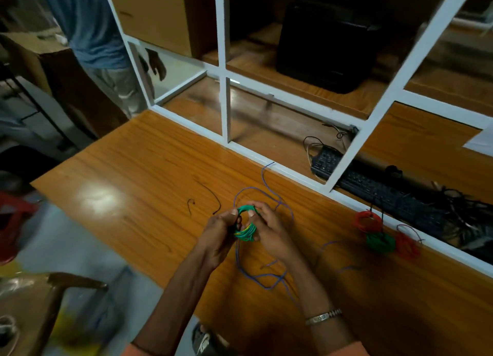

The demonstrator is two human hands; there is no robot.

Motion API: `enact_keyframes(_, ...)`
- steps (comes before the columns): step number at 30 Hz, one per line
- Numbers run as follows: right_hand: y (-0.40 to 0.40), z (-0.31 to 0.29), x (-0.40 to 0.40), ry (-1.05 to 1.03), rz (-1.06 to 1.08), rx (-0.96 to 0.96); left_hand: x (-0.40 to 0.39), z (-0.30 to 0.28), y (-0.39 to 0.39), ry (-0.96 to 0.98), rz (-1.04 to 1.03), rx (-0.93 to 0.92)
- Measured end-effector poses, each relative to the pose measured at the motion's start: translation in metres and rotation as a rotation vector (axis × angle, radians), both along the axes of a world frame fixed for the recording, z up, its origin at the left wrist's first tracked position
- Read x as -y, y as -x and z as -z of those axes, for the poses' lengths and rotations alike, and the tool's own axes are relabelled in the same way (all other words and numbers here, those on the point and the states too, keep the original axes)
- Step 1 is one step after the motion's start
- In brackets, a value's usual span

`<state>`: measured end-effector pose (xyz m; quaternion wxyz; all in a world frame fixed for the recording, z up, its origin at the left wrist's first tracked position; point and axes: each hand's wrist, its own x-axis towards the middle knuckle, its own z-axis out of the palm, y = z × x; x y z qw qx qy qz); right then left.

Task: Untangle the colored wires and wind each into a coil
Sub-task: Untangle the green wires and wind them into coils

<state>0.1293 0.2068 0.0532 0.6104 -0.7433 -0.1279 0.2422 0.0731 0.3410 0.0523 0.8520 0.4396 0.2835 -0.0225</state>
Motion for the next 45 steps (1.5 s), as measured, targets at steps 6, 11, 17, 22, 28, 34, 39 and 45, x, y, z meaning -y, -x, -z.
enact_keyframes(6, 0.004, 0.018, -0.049, 0.068, -0.097, -0.152, -0.048, 0.021, 0.020, -0.026, -0.062, -0.105)
enact_keyframes(11, -0.009, 0.025, -0.096, 0.235, -0.135, -0.259, -0.090, 0.017, 0.030, -0.137, -0.126, -0.190)
enact_keyframes(17, -0.049, 0.060, -0.147, 0.694, -0.028, 0.177, -0.135, 0.032, 0.033, -0.128, -0.219, -0.186)
enact_keyframes(22, -0.059, 0.067, -0.166, 1.005, -0.090, 0.481, -0.140, 0.032, 0.027, -0.088, -0.239, -0.182)
enact_keyframes(28, -0.063, 0.064, -0.176, 1.091, -0.157, 0.552, -0.155, 0.042, 0.023, -0.099, -0.220, -0.177)
enact_keyframes(34, -0.047, 0.067, -0.162, 0.973, -0.072, 0.476, -0.156, 0.042, 0.016, -0.107, -0.221, -0.149)
enact_keyframes(39, -0.029, 0.070, -0.152, 0.974, -0.017, 0.323, -0.155, 0.040, 0.013, -0.098, -0.283, -0.186)
enact_keyframes(45, -0.022, 0.074, -0.143, 0.845, 0.137, -0.047, -0.152, 0.064, 0.028, -0.012, -0.323, -0.288)
